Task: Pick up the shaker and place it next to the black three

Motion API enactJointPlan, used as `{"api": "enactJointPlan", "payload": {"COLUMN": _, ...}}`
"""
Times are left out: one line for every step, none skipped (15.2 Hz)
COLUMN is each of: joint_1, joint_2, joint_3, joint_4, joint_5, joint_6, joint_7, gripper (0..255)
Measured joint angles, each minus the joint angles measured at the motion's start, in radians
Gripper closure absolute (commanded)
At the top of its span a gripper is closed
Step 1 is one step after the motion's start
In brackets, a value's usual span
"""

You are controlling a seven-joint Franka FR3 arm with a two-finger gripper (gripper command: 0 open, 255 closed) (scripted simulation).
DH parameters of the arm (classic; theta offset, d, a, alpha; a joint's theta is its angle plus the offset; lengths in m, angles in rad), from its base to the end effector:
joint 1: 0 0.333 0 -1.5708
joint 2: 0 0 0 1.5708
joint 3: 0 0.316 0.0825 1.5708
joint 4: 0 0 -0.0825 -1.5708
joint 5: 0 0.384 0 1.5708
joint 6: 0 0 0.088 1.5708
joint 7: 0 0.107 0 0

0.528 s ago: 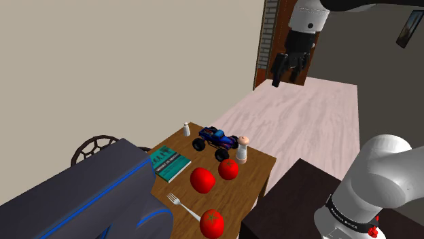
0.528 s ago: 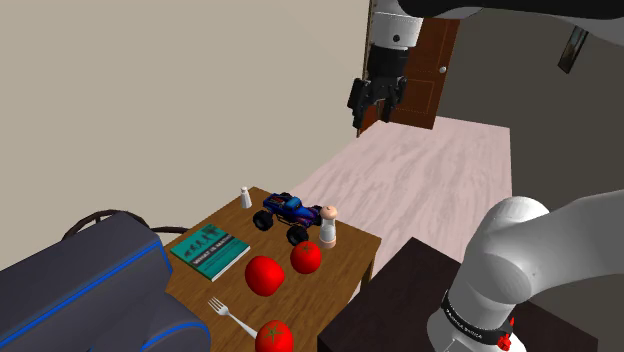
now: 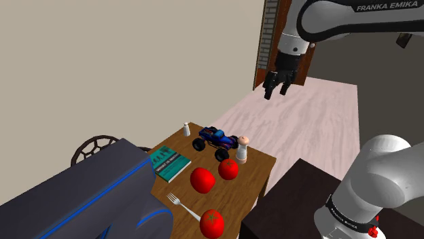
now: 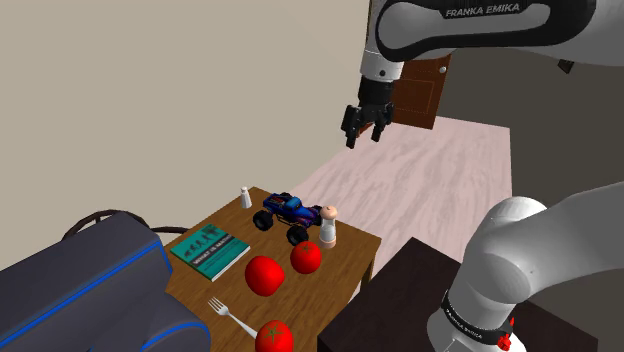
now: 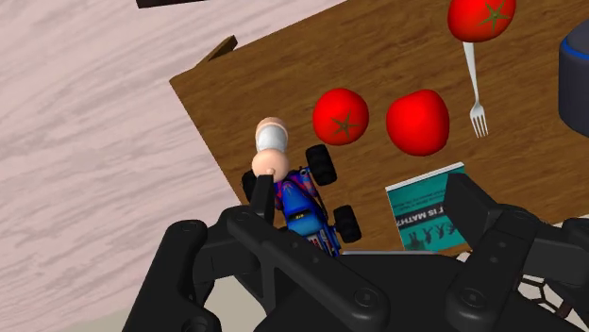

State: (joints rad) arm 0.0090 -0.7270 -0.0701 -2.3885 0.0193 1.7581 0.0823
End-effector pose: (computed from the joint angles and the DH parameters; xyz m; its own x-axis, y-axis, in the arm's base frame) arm 0.3390 -0.0242 0.5727 0.9871 -0.1330 0.0892 -0.1266 -0.9892 -0.0733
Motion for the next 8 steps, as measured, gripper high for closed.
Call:
{"api": "enactJointPlan", "payload": {"joint_1": -0.001, "joint_2": 0.014, "joint_3": -0.008, "joint_4": -0.024, "joint_5": 0.000, "joint_6": 0.036, "joint_7": -0.010, "gripper": 0}}
{"api": "enactJointPlan", "payload": {"joint_1": 0.000, "joint_2": 0.034, "joint_3": -0.014, "joint_4": -0.039, "joint_5": 0.001, "joint_6": 0.069, "joint_7": -0.016, "gripper": 0}}
{"api": "enactJointPlan", "payload": {"joint_1": -0.002, "joint_2": 0.055, "joint_3": -0.024, "joint_4": -0.052, "joint_5": 0.000, "joint_6": 0.101, "joint_7": -0.028, "gripper": 0}}
{"api": "enactJointPlan", "payload": {"joint_1": -0.002, "joint_2": 0.079, "joint_3": -0.034, "joint_4": -0.069, "joint_5": 0.001, "joint_6": 0.138, "joint_7": -0.039, "gripper": 0}}
{"api": "enactJointPlan", "payload": {"joint_1": -0.002, "joint_2": 0.104, "joint_3": -0.043, "joint_4": -0.076, "joint_5": 0.002, "joint_6": 0.169, "joint_7": -0.049, "gripper": 0}}
{"api": "enactJointPlan", "payload": {"joint_1": -0.002, "joint_2": 0.127, "joint_3": -0.051, "joint_4": -0.085, "joint_5": 0.004, "joint_6": 0.198, "joint_7": -0.059, "gripper": 0}}
{"api": "enactJointPlan", "payload": {"joint_1": -0.004, "joint_2": 0.154, "joint_3": -0.064, "joint_4": -0.083, "joint_5": 0.004, "joint_6": 0.221, "joint_7": -0.075, "gripper": 0}}
{"api": "enactJointPlan", "payload": {"joint_1": -0.004, "joint_2": 0.175, "joint_3": -0.074, "joint_4": -0.096, "joint_5": 0.006, "joint_6": 0.253, "joint_7": -0.087, "gripper": 0}}
